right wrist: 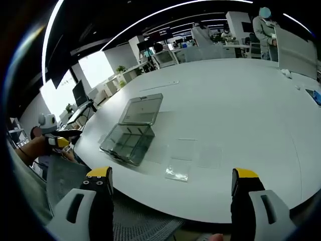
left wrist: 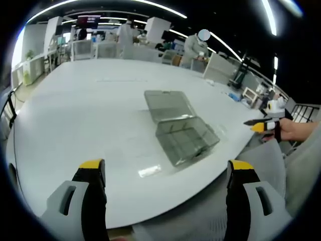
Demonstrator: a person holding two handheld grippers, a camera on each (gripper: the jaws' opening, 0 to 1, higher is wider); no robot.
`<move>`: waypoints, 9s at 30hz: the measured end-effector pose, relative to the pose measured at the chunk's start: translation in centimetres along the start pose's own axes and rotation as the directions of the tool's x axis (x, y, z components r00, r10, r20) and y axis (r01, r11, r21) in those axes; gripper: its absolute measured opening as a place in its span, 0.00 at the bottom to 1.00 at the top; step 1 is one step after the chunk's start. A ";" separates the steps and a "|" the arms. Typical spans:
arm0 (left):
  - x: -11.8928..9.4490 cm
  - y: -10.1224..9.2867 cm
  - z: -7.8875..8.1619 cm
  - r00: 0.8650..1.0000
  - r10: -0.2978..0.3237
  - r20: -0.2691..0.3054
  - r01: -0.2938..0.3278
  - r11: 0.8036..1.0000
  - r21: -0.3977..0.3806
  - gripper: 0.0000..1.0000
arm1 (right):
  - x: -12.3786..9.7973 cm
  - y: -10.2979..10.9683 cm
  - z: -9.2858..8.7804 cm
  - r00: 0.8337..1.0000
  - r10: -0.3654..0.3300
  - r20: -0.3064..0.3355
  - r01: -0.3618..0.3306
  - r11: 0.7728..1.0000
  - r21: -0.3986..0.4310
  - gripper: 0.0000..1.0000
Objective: Insert the divider into the dual guide fixture by aligning both edges with the guide slots and pushing it downward to the bottom, including one-sided entry, uneven engagement, binding, and posture correction.
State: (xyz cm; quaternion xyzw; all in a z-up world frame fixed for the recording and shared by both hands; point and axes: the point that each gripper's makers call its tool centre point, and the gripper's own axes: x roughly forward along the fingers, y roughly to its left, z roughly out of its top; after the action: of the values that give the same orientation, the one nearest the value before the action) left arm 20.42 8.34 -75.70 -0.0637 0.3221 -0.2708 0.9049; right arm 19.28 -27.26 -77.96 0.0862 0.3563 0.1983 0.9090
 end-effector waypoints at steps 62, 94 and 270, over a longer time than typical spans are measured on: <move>-0.2 -0.3 0.0 1.000 -0.005 -0.003 0.005 1.000 0.005 0.99 | -0.6 -0.2 -0.2 1.000 -0.006 0.003 0.006 1.000 0.005 0.96; -0.3 -0.6 0.2 1.000 -0.011 0.000 0.011 1.000 0.011 0.99 | -0.8 0.1 -0.2 1.000 -0.003 0.009 0.003 1.000 0.006 0.95; 3.1 -7.7 2.7 0.986 -0.164 0.031 0.159 0.981 0.108 0.96 | 12.0 -2.7 -2.3 0.908 -0.233 -0.348 0.140 0.952 -0.272 0.30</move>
State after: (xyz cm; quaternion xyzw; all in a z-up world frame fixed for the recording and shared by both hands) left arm 20.63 0.05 -73.08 -0.0475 0.2832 -0.3586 0.8882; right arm 26.52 -24.59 -87.77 -0.0988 0.5037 0.1644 0.8423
